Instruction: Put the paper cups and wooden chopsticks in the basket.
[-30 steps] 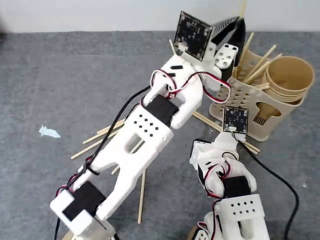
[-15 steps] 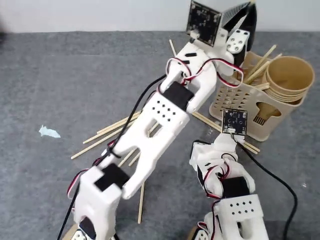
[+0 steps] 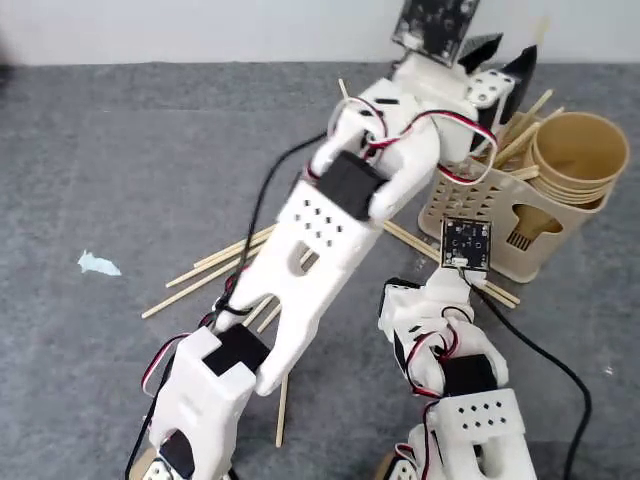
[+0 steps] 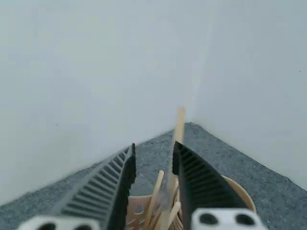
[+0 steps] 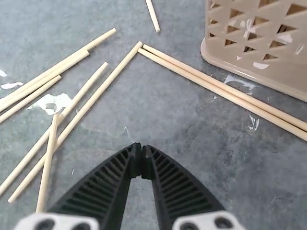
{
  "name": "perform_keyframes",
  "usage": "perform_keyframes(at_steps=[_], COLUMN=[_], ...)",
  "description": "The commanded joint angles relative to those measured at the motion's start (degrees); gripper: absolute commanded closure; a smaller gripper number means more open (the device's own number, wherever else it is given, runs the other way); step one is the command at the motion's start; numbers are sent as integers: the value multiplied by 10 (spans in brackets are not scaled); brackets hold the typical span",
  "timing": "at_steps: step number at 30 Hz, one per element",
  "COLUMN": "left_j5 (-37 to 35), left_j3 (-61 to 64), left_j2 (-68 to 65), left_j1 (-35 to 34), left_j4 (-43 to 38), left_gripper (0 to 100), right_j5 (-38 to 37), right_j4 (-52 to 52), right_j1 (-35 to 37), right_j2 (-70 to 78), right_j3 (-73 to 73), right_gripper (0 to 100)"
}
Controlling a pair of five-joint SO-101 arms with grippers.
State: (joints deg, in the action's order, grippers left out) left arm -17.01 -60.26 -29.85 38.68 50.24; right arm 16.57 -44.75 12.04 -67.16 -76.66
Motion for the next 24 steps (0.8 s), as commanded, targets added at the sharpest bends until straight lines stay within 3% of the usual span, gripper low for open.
perform_keyframes(at_steps=[1,8,12,18,24], left_j5=[-4,-2,48,104,105], left_j3=[-111,-274,-365,-356,-291], left_j2=[6,16,17,81,132], left_j1=[0,-11,-40,-113,-241], left_j4=[79,277,378,505,505], left_gripper=[864,874,939,986,986], right_j5=[-7,-7,-7,-7,-6], right_j4=[11,11,9,7,7], right_j1=[3,3,3,0,4], right_j2=[-13,-13,-13,-13,-13], right_j3=[4,3,3,4,5], right_gripper=[990,990,990,990,990])
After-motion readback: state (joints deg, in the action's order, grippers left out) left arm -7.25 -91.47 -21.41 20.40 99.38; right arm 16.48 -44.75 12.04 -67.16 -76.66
